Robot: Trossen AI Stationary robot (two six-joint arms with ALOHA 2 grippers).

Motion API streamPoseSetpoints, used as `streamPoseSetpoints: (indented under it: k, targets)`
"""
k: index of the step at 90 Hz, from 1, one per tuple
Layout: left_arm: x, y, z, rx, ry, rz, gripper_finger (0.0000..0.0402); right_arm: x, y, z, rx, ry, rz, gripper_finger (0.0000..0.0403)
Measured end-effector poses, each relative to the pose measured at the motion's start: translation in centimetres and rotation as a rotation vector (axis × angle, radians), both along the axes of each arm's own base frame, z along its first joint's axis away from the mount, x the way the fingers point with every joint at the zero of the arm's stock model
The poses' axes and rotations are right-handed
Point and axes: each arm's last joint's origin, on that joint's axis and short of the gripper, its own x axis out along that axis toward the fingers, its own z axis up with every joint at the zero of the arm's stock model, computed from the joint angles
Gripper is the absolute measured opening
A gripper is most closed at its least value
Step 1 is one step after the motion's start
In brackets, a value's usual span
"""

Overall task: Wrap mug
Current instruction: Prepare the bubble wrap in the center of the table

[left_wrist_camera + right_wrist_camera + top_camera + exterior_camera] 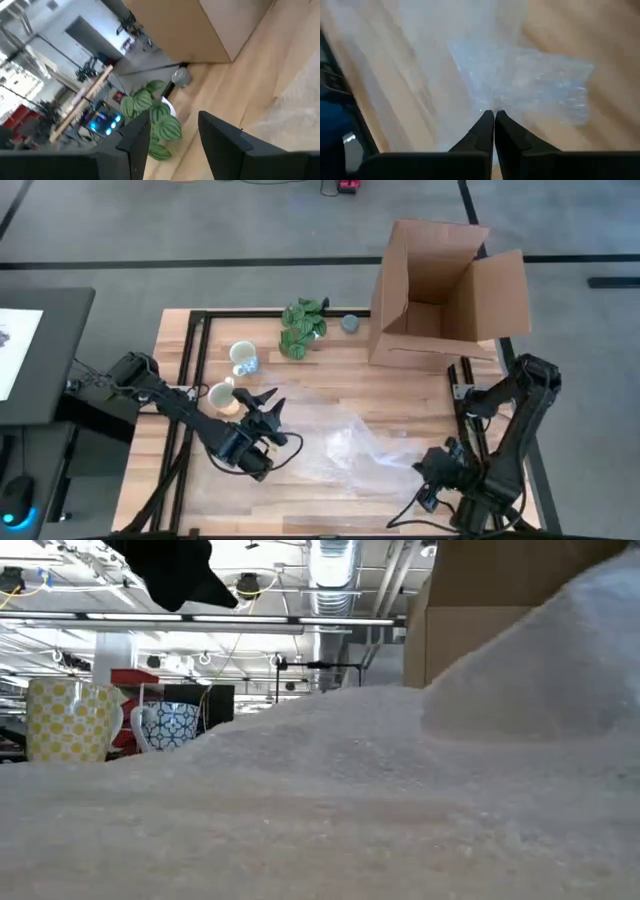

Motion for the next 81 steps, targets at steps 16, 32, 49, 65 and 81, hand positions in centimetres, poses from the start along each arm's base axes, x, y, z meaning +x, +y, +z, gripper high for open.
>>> streamPoseSetpoints:
  k: [16,32,49,65,81]
  targets:
    - [0.6,0.8,-0.6,-0.069,0.067,0.027,0.0148,1.8,1.3,0.2,0.140,-0.012,0.104,0.0000]
    - [1.0,2.0,-1.5,-0.146,0.095,0.064,0.0148,1.8,2.4,-1.1,0.380,0.037,0.095,0.0000]
    - [1.2,3.2,-4.7,-0.275,0.149,0.047,0.0148,0.3,2.4,-4.3,0.531,0.140,-0.053,0.0000]
    - [1.5,3.6,-6.3,-0.349,0.175,-0.022,0.0148,-0.4,1.6,-6.3,0.572,0.189,-0.183,0.0007]
    - [2.0,3.9,-6.3,-0.373,0.182,-0.055,0.0148,1.6,1.0,-5.7,0.585,0.128,-0.141,0.0065]
